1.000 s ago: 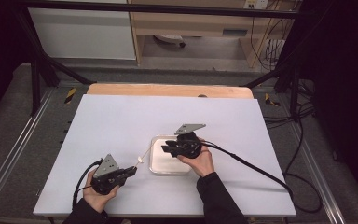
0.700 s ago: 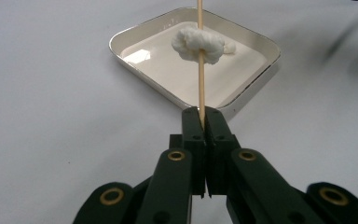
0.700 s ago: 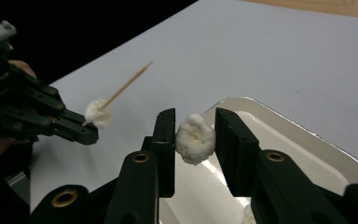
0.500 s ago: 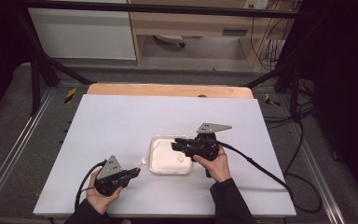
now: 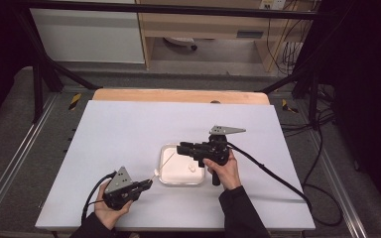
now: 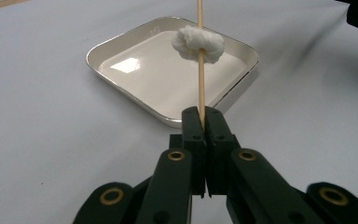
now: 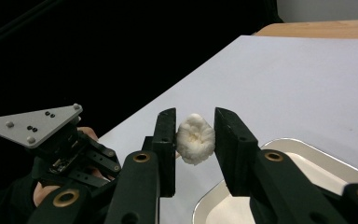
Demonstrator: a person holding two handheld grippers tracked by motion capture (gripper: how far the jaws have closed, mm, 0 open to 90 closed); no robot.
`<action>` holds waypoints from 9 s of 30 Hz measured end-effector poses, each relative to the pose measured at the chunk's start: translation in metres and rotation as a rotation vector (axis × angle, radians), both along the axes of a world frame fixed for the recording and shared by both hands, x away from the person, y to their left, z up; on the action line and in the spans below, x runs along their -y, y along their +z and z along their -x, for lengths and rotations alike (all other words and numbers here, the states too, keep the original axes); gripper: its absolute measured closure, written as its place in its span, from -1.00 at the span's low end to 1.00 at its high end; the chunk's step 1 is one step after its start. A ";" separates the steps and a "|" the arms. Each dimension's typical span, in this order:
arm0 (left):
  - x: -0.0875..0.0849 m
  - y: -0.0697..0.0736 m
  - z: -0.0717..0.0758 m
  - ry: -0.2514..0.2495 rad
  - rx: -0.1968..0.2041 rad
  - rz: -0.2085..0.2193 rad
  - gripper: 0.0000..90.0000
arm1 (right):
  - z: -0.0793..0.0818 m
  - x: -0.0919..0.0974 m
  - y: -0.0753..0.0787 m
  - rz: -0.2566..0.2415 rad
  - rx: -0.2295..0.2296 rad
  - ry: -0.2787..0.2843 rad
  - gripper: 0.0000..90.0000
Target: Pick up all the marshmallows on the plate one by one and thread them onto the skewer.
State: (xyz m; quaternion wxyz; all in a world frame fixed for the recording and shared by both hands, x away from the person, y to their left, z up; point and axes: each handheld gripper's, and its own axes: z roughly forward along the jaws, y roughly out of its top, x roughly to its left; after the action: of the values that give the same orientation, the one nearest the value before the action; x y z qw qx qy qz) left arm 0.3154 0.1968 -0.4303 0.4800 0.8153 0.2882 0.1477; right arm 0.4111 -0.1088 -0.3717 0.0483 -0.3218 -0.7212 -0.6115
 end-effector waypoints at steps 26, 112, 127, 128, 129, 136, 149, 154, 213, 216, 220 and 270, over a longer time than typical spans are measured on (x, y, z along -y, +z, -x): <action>0.002 -0.002 0.002 -0.012 0.004 -0.007 0.97 | 0.001 -0.014 -0.017 -0.028 -0.069 0.068 0.71; -0.002 -0.005 -0.006 0.055 -0.059 0.028 0.96 | -0.004 0.001 -0.082 0.551 0.116 -0.073 0.36; -0.001 -0.004 -0.005 0.043 -0.052 0.024 0.97 | 0.000 -0.001 -0.084 0.537 0.113 -0.077 0.71; -0.001 -0.004 -0.005 0.042 -0.050 0.024 0.97 | 0.000 0.000 -0.083 0.533 0.107 -0.075 0.71; -0.001 -0.004 -0.005 0.042 -0.049 0.022 0.97 | 0.000 0.000 -0.083 0.532 0.107 -0.075 0.72; -0.001 -0.004 -0.005 0.038 -0.046 0.020 0.97 | 0.003 0.004 -0.067 0.441 0.096 -0.061 0.74; 0.002 -0.002 -0.001 0.011 -0.027 0.032 0.97 | 0.014 0.020 -0.026 0.216 0.089 -0.046 0.73; 0.004 -0.002 0.000 -0.002 -0.015 0.032 0.97 | 0.015 0.024 -0.017 0.146 0.075 -0.042 0.72; 0.008 -0.004 0.003 -0.025 0.001 -0.004 0.97 | 0.014 -0.014 -0.027 -0.077 -0.029 0.068 0.79; 0.009 -0.004 0.003 -0.028 0.003 -0.005 0.97 | 0.016 -0.015 -0.028 -0.085 -0.027 0.068 0.79; 0.010 -0.004 0.003 -0.031 0.000 -0.007 0.97 | 0.017 -0.017 -0.031 -0.080 -0.029 0.073 0.79; 0.008 -0.004 -0.004 0.003 -0.034 0.030 0.97 | 0.021 0.012 -0.033 0.287 0.105 -0.083 -0.82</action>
State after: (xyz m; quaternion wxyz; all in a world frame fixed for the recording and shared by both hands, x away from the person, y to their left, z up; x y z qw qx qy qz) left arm 0.3197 0.1885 -0.4343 0.4870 0.8099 0.2998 0.1301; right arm 0.3904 -0.1206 -0.4047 -0.0613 -0.3227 -0.7887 -0.5196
